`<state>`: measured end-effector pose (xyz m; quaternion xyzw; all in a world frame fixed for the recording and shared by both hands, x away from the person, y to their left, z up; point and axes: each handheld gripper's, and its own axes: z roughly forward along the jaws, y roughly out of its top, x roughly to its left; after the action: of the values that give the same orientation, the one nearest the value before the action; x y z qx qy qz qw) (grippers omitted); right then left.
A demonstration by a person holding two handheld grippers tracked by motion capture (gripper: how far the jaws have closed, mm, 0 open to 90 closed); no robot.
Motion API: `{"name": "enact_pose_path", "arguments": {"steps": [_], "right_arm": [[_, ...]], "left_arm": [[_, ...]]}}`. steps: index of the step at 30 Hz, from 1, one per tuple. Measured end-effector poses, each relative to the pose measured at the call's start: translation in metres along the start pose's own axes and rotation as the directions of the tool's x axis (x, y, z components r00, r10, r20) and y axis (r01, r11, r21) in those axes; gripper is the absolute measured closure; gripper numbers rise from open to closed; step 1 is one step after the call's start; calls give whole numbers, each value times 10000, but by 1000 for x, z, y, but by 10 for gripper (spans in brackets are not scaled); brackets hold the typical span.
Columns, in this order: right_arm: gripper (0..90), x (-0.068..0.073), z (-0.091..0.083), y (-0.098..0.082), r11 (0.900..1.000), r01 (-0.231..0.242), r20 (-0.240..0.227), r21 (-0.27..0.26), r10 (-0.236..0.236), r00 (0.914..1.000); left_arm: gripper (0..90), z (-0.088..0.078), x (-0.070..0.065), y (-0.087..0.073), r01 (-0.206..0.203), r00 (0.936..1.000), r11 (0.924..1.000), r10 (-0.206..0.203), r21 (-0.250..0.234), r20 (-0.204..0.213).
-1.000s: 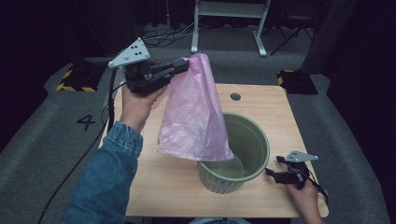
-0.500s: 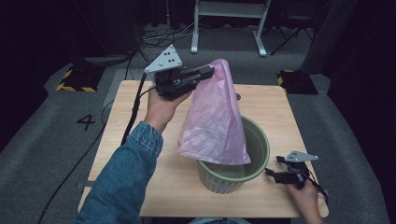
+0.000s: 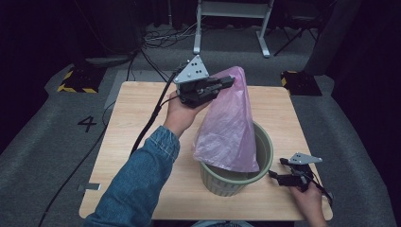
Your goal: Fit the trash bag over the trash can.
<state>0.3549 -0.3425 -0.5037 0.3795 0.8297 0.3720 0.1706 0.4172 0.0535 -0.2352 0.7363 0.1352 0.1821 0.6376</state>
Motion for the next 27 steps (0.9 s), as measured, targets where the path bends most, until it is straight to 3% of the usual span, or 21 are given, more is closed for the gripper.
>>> {"name": "enact_pose_path", "arguments": {"steps": [13,17,20,24,27], "right_arm": [[226,0,0,0,10000,30,-9,-2,-30,10000],[226,0,0,0,10000,29,-9,-3,-29,10000],[226,0,0,0,10000,27,-9,-2,-27,10000],[226,0,0,0,10000,28,-8,-1,-28,10000],[226,0,0,0,10000,28,-8,-2,-28,10000]], "left_arm": [[893,7,-18,-18,-147,9980,9990,121,425,619],[893,5,-23,-25,-57,9950,9969,-21,779,998],[893,1,-31,-30,-215,9929,9969,125,752,1182],[893,-3,-42,-40,-329,9897,9936,173,1079,1420],[893,-7,-46,-46,-130,9878,9933,-51,1149,1557]]}}
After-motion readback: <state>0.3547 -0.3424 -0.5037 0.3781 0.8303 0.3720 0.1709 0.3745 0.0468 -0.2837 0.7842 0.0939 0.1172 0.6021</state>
